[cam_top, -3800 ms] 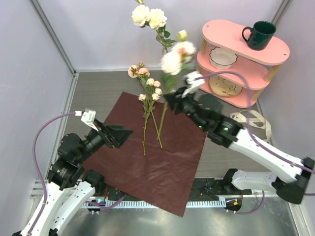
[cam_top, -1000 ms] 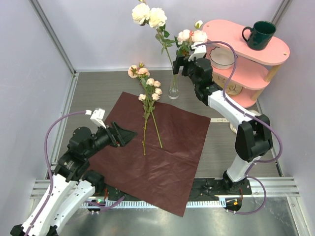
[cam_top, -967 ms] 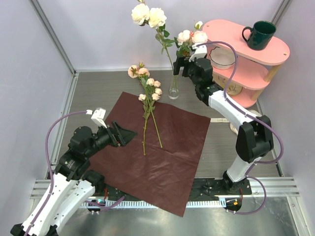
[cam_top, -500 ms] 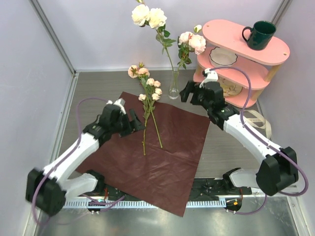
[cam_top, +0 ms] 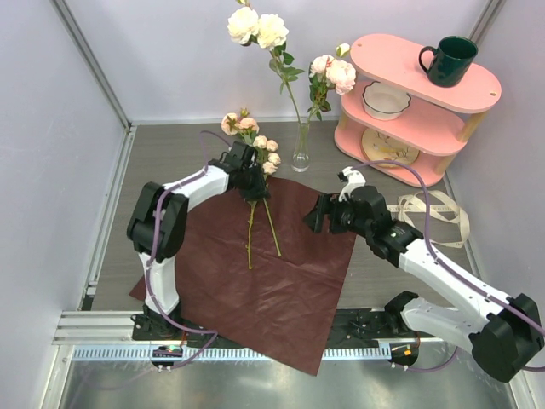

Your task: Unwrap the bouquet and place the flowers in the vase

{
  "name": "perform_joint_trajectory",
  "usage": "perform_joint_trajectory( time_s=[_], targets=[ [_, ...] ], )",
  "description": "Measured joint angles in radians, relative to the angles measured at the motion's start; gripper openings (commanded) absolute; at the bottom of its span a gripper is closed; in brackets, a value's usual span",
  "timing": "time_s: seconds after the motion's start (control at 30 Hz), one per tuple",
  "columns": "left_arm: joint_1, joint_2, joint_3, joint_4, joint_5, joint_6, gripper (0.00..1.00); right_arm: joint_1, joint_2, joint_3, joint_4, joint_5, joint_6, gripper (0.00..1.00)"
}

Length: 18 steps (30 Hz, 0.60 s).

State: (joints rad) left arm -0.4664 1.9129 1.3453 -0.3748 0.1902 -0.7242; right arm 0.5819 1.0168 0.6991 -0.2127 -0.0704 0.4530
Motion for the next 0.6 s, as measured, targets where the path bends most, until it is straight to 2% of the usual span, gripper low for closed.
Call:
perform_joint_trajectory(
  time_s=[0.1, 0.37, 0.53, 0.57, 0.6],
  targets=[
    [0.000, 0.070, 0.042, -0.012, -0.022, 0.003, 0.34, 0.000, -0.045, -0.014, -0.004, 0.001, 0.001, 0.88],
    [-0.016, 0.117, 0.085, -0.049, -0.082, 0.003, 0.33, 0.000, -0.063, -0.021, -0.011, 0.004, -0.008, 0.88],
    [-0.025, 0.147, 0.109, -0.049, -0.100, 0.004, 0.26, 0.000, -0.064, -0.023, -0.023, 0.005, -0.009, 0.88],
    [-0.025, 0.147, 0.111, -0.049, -0.106, 0.004, 0.23, 0.000, -0.064, -0.023, -0.024, 0.005, -0.009, 0.88],
    [-0.025, 0.148, 0.111, -0.050, -0.113, 0.006, 0.15, 0.000, -0.065, -0.023, -0.027, 0.006, -0.009, 0.88]
  ],
)
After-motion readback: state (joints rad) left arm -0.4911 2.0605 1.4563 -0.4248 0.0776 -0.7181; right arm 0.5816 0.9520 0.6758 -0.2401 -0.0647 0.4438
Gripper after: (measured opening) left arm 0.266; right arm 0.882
